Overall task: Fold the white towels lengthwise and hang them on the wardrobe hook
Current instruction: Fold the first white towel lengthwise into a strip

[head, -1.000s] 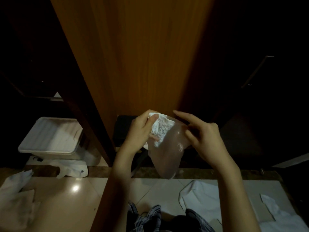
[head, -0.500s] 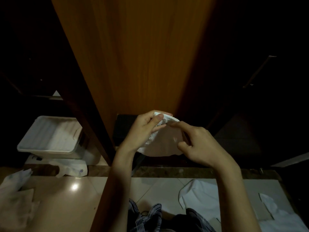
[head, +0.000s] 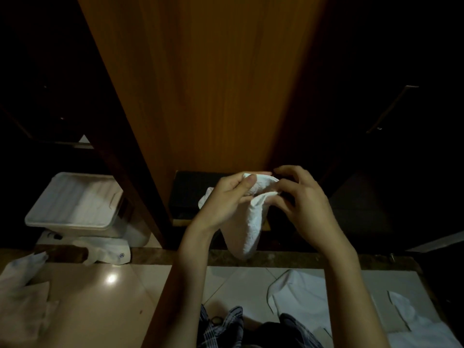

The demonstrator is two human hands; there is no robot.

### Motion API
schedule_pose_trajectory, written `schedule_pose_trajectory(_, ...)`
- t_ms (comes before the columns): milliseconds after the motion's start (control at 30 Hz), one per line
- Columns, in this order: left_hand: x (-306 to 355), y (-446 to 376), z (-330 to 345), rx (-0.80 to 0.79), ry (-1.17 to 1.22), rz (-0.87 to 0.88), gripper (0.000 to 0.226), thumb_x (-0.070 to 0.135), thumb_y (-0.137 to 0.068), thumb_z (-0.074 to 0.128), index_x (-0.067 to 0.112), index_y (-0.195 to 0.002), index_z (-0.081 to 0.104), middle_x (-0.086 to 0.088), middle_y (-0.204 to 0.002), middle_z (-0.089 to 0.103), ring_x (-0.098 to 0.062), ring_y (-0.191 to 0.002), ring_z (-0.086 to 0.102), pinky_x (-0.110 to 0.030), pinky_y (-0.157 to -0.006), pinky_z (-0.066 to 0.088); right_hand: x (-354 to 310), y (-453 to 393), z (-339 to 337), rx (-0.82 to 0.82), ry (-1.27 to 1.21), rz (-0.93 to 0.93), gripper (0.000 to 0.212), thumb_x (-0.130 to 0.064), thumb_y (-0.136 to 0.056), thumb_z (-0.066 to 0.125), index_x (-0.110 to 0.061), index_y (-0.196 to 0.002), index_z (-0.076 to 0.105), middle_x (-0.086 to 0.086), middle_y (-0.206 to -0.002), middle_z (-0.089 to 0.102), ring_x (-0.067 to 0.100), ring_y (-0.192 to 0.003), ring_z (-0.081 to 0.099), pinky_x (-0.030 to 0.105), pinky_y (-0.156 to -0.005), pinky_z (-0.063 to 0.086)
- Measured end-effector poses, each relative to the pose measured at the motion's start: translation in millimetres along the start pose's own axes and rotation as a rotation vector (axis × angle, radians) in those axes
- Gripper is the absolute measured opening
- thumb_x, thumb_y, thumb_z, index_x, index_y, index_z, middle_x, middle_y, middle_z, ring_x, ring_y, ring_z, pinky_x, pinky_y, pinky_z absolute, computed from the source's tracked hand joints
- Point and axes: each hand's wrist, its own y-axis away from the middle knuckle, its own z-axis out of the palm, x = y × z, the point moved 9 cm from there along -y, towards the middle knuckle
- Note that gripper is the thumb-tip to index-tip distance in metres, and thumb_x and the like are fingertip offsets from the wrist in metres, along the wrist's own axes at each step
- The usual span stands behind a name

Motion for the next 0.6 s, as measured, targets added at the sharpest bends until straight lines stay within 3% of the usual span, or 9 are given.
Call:
schedule_pose_trajectory(100,-3.2,-2.6,7.3,0.01,-0.017,-0.036,0.037,0.045,-0.09,0.042,0.027,-0.112,0.065,0.007,-0.11,0.07,-0.009,-0.106,0.064,-0.018,-0.084,0.051,3.4,-0.9,-9.0,0.098,-0.08,0.058,0.024,-0.031,-0.085,0.059,-0.011,-0.096,0.067,0.002,-0.114,0.056,0.019,-0.108,0.052,0.046,-0.09,0.047)
schedule_pose_trajectory(267,-11.8,-6.1,8.0,0.086,-0.054,-0.101,0.041,0.055,-0.084,0.041,0.029,-0.1,0.069,-0.001,-0.105,0.071,-0.013,-0.103,0.065,-0.034,-0.096,0.048,5.8,1.1,-16.6,0.146,-0.111,0.077,0.023,-0.031,-0.086,0.056,-0.011,-0.094,0.063,0.0,-0.1,0.06,0.017,-0.093,0.057,0.047,-0.085,0.049)
schedule_pose_trajectory(467,-5.8,-5.0,8.6,0.047,-0.025,-0.084,0.046,0.055,-0.088,0.034,0.033,-0.105,0.07,0.009,-0.11,0.07,-0.004,-0.109,0.061,-0.015,-0.085,0.05,6.3,3.1,-21.8,0.138,-0.098,0.072,0.012,-0.023,-0.086,0.063,-0.013,-0.092,0.065,-0.003,-0.085,0.064,0.01,-0.075,0.06,0.036,-0.069,0.055)
schedule_pose_trajectory(533,-5.7,-4.0,11.6,0.014,0.009,-0.093,0.046,0.059,-0.086,0.04,0.032,-0.109,0.068,0.007,-0.113,0.069,-0.008,-0.113,0.06,-0.025,-0.093,0.049,7.2,3.5,-24.7,0.154,-0.11,0.08,0.012,-0.023,-0.086,0.064,-0.011,-0.091,0.066,-0.004,-0.084,0.063,0.008,-0.075,0.06,0.033,-0.067,0.055)
schedule_pose_trajectory(600,-2.5,-3.7,14.5,-0.01,-0.022,-0.07,0.034,0.048,-0.083,0.059,0.032,-0.112,0.066,0.007,-0.114,0.069,-0.01,-0.112,0.061,-0.029,-0.093,0.049,8.0,4.5,-27.3,0.167,-0.131,0.075,0.014,-0.024,-0.086,0.063,-0.011,-0.09,0.066,-0.004,-0.083,0.063,0.007,-0.076,0.06,0.032,-0.066,0.054)
